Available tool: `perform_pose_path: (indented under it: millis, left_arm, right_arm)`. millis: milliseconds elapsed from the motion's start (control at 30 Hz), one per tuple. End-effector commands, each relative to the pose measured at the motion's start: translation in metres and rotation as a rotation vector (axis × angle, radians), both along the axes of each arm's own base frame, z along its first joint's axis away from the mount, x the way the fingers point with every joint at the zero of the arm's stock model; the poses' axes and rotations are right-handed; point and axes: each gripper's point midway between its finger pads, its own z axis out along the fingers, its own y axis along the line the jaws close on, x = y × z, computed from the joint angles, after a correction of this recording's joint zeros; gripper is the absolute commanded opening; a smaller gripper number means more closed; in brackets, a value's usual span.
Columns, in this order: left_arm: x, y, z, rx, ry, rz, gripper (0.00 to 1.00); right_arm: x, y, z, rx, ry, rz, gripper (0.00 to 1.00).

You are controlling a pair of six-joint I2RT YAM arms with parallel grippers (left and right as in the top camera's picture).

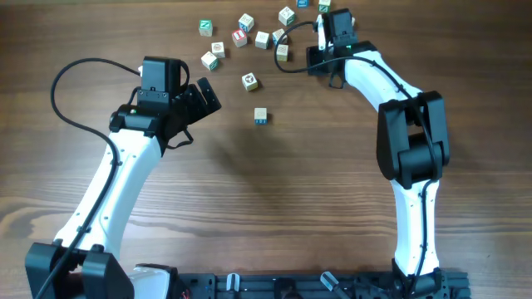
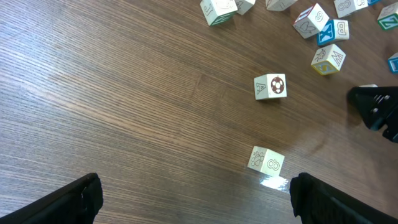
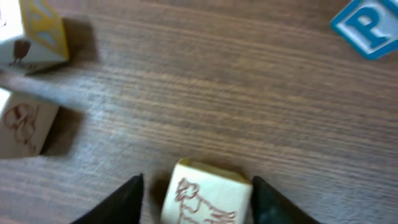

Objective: Form a horizontal line
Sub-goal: 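Raise the left gripper aside and reach the right gripper to the pile, then grasp the wooden block with the cow picture using the right gripper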

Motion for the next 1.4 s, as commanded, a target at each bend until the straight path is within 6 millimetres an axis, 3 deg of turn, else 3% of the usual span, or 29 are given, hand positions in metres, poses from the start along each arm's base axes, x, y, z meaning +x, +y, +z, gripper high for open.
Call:
perform_pose_path:
  millis: [0,300,467,667,1033,1167,1233,1367]
  left_arm:
    - [0.000,0.000,0.006,-0.014,-0.014,0.008,1.00]
    - [0.000,0.000,0.006,-0.015,-0.015,0.008,1.00]
    - [0.001,0.000,0.007,-0.016,-0.023,0.008,1.00]
    - [0.006,-0.001,0.011,-0.019,-0.046,0.008,1.00]
    - [0.006,-0.001,0.011,-0.019,-0.047,0.007,1.00]
    - [0.005,-0.001,0.010,-0.019,-0.043,0.008,1.00]
    - [0.005,-0.001,0.010,-0.019,-0.040,0.007,1.00]
    - [0.002,0.000,0.008,-0.016,-0.028,0.007,1.00]
  right_arm:
    - [0.010,-0.006,0.001,-0.020,-0.026,-0.041,0.47]
    - [0.002,-0.013,0.006,-0.036,0.003,-0.083,0.33]
    - [-0.005,-0.015,0.035,-0.030,0.003,-0.092,0.28]
    - [-0.027,-0.020,0.070,-0.016,0.045,-0.123,0.20]
    - [-0.098,-0.038,0.100,-0.059,0.249,-0.165,0.13]
    - [-0.124,-0.045,0.132,-0.054,0.270,-0.190,0.09]
    - [-0.149,-0.051,0.167,-0.050,0.263,-0.192,0.09]
    - [-0.182,-0.060,0.201,-0.042,0.271,-0.214,0.07]
